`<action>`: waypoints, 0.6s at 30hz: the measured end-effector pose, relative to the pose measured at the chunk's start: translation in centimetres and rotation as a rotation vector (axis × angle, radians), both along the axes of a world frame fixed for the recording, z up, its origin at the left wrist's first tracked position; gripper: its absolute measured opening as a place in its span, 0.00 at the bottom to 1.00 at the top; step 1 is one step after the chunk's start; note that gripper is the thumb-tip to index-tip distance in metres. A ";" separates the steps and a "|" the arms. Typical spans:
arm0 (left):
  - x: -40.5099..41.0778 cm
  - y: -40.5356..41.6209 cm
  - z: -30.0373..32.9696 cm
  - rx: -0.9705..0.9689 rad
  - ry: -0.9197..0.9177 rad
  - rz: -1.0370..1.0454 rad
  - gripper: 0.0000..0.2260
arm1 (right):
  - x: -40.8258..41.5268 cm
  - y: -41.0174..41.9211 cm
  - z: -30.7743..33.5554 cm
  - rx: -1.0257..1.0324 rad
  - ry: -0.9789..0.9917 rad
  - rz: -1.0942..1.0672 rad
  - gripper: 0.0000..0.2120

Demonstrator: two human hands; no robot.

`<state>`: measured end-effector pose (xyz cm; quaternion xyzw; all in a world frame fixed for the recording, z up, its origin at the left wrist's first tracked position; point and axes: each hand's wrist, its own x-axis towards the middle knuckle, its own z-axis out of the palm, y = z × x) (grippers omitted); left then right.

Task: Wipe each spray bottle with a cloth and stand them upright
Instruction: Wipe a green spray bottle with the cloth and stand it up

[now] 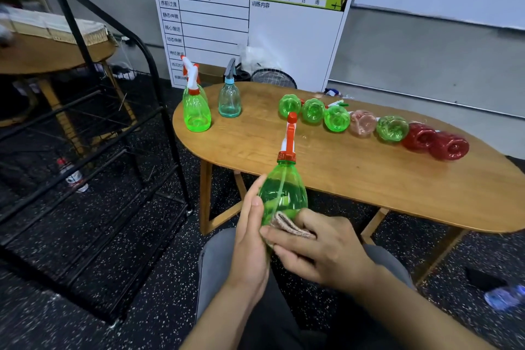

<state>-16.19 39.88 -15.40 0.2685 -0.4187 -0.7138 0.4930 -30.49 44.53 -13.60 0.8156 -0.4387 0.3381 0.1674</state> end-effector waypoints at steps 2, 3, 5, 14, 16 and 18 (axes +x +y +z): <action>-0.1 0.0 -0.1 -0.003 -0.007 -0.006 0.20 | -0.6 0.0 0.2 -0.019 0.060 0.018 0.13; -0.1 0.0 -0.2 -0.003 -0.011 -0.013 0.20 | -0.9 -0.3 0.4 -0.021 0.065 0.021 0.13; -0.3 0.1 -0.1 0.000 -0.023 -0.031 0.21 | -1.5 -0.8 1.0 -0.014 -0.011 -0.012 0.13; -1.2 1.5 -0.3 0.010 -0.041 -0.070 0.26 | -2.5 -2.5 1.5 0.184 -0.555 -0.204 0.14; -1.4 1.4 -0.1 -0.010 -0.043 -0.084 0.35 | -2.6 -2.4 1.7 0.176 -0.650 -0.169 0.14; -2.0 1.2 0.2 -0.018 -0.033 -0.100 0.35 | -3.0 -2.4 2.1 0.147 -0.742 -0.194 0.14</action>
